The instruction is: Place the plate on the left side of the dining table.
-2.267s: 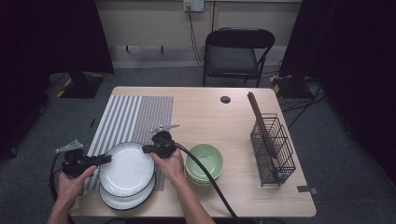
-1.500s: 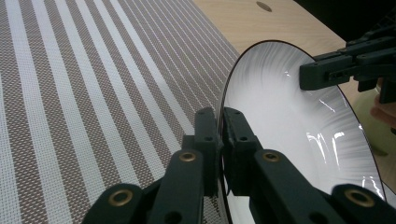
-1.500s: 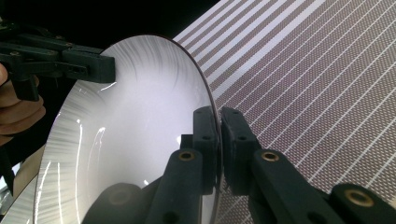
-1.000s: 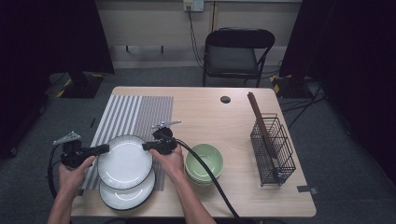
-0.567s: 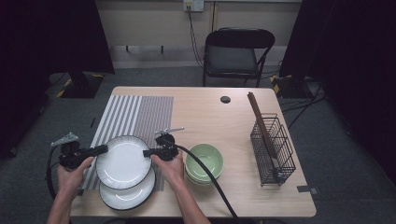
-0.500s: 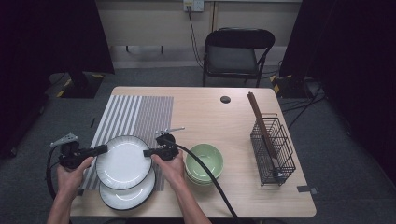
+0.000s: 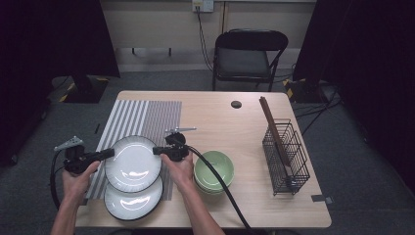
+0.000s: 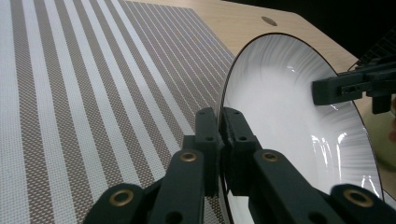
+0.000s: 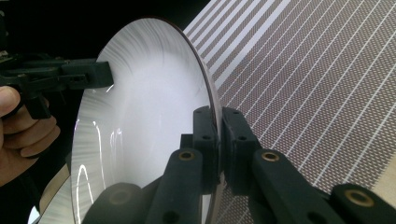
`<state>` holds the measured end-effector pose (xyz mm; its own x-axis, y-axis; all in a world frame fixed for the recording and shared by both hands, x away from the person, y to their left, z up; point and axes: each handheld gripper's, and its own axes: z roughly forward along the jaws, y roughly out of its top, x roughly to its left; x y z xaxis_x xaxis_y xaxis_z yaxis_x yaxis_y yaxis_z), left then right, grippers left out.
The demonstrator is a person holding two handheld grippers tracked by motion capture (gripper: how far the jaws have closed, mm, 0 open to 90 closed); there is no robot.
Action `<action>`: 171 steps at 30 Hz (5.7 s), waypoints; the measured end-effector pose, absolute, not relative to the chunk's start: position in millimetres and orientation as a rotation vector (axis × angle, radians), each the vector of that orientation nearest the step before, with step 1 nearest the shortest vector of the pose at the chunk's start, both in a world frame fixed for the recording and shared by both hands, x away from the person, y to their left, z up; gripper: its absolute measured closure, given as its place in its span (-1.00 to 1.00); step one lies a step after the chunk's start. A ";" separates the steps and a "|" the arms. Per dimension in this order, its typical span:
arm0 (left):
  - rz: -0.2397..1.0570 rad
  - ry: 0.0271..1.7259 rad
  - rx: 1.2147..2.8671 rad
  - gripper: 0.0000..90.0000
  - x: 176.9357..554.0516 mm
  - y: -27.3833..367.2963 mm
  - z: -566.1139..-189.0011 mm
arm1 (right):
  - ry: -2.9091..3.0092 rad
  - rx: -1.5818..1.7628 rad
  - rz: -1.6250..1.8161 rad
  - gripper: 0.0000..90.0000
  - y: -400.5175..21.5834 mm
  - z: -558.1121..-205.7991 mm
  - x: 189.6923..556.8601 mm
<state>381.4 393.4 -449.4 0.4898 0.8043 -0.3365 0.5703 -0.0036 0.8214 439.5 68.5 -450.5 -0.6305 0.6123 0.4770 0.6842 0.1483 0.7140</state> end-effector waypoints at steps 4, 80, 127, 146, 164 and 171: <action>0.284 1.188 1.695 0.92 379.1 394.4 -449.8 | -2.317 -1.319 -1.525 0.90 69.3 -451.9 439.9; 0.433 1.155 1.635 0.96 411.9 396.7 -400.8 | -2.392 -1.346 -1.712 0.91 69.6 -399.6 474.4; 0.332 1.351 1.710 0.97 480.0 395.0 -459.7 | -2.398 -1.489 -1.515 0.89 83.2 -463.0 537.1; 0.328 1.398 1.702 1.00 494.6 394.7 -463.0 | -2.333 -1.668 -1.497 0.24 76.5 -459.0 540.1; 0.307 1.389 1.675 0.83 485.4 393.3 -447.8 | -2.348 -1.606 -1.561 0.10 66.3 -429.1 535.2; 0.328 1.353 1.706 0.70 479.6 388.8 -438.3 | -2.357 -1.564 -1.645 0.10 49.3 -401.6 531.2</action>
<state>479.6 388.8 -438.3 0.3644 0.8774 -0.3121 0.6366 0.0100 0.7711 531.2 49.3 -401.6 -0.5364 0.7511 0.3848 0.6200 0.0414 0.7835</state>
